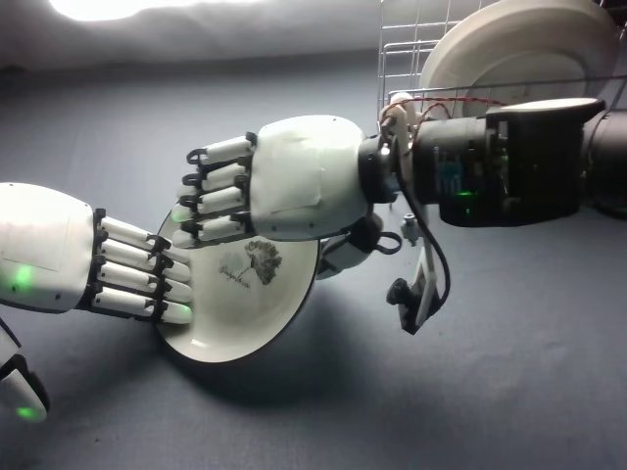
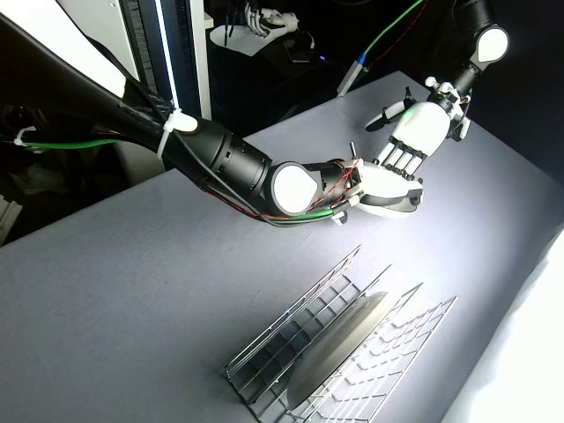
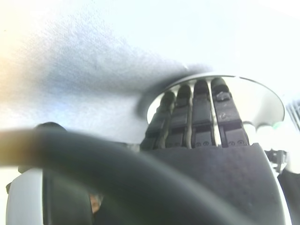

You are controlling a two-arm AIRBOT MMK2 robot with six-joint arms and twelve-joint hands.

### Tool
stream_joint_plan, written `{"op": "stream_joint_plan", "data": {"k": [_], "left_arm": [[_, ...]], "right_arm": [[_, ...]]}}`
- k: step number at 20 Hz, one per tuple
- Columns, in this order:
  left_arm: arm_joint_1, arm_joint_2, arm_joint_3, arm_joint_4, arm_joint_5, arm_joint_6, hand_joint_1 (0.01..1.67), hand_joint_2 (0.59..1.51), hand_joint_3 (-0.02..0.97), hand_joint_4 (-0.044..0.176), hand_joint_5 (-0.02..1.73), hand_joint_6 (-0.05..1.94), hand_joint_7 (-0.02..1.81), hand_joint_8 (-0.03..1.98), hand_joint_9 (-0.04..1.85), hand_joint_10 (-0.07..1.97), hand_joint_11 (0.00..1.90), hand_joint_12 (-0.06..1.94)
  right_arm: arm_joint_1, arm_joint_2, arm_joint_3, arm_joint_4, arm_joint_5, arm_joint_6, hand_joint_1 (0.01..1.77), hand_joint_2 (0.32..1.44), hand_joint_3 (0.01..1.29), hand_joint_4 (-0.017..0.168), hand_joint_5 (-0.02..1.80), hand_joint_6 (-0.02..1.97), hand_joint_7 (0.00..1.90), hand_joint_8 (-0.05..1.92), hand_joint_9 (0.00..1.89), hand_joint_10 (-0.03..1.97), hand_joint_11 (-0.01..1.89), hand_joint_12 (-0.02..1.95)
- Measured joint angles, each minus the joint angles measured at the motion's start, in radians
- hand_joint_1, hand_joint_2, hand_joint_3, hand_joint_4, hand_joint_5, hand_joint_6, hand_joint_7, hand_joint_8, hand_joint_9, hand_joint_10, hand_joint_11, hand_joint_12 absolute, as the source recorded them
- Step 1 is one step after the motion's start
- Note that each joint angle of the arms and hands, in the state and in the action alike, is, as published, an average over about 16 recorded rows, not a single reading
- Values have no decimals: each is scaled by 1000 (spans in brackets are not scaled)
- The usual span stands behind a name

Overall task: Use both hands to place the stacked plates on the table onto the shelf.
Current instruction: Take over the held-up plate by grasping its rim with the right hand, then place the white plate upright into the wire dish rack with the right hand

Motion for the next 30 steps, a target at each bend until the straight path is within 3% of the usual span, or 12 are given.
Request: {"op": "stream_joint_plan", "data": {"k": [3,7,13,20,26,30], "left_arm": [[-1,0,2,1,-2,0,13,1016,10,-11,-11,-32,-1,-8,3,4,13,4],[-11,5,0,8,-5,-3,14,1018,10,-11,-11,-32,4,-4,9,8,13,6],[-66,41,-31,19,-21,-22,14,1023,10,-6,-5,-15,12,0,18,13,13,8],[-174,131,-116,30,-49,-58,14,1021,10,-1,3,2,17,3,19,15,14,8],[-264,226,-188,34,-68,-86,13,1016,10,1,9,9,17,3,17,15,14,7],[-311,275,-215,41,-77,-100,13,1011,10,1,11,7,18,2,17,15,14,7]], "right_arm": [[-3,-11,1,18,6,-6,1126,953,14,4,403,33,394,27,387,74,81,1050],[-6,-17,-4,37,15,-14,1181,958,14,0,570,150,606,124,617,182,265,1162],[-10,6,-45,70,30,-23,1241,949,14,-6,793,323,918,218,942,451,604,1143],[6,102,-163,141,20,-26,1284,919,14,-7,969,512,1131,355,1125,753,878,1016],[38,223,-300,257,-8,-18,1335,919,13,-2,1063,611,1187,457,1122,826,868,1032],[64,298,-386,367,-26,-7,1366,921,14,1,1107,672,1202,525,1114,843,852,1049]]}}
